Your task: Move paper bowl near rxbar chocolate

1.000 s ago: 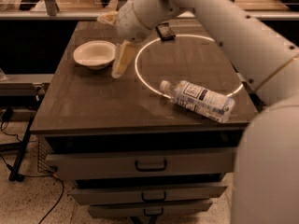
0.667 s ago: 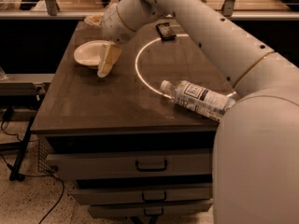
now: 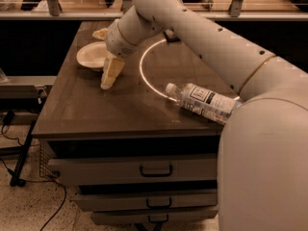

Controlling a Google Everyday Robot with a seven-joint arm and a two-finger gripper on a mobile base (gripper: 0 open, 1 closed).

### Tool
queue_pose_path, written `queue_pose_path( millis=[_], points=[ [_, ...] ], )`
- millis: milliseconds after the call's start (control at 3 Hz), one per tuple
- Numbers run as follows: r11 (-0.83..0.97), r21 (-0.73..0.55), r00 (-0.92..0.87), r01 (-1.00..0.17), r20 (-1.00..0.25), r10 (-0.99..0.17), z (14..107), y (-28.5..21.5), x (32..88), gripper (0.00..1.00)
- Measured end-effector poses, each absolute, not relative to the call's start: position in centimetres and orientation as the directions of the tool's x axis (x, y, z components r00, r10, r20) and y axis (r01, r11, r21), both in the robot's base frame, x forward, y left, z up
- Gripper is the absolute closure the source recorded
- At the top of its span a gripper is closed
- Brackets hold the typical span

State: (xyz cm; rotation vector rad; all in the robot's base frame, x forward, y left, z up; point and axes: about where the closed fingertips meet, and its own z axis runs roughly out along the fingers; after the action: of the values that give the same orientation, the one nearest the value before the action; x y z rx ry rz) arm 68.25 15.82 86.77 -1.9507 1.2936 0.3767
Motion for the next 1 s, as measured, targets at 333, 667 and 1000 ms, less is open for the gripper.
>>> queue_pose_path(
  millis=[333, 667, 1000],
  points=[
    [-0.168, -0.401, 0.399, -0.900, -0.607, -0.687, 85.6, 15.1, 68.7, 0.26],
    [-0.125, -0.404, 0.372, -0.906, -0.621, -0.690, 86.1, 14.4, 69.1, 0.49],
    [-0.085, -0.414, 0.357, -0.906, -0.641, -0.680, 87.3, 13.7, 69.3, 0.72]
  ],
)
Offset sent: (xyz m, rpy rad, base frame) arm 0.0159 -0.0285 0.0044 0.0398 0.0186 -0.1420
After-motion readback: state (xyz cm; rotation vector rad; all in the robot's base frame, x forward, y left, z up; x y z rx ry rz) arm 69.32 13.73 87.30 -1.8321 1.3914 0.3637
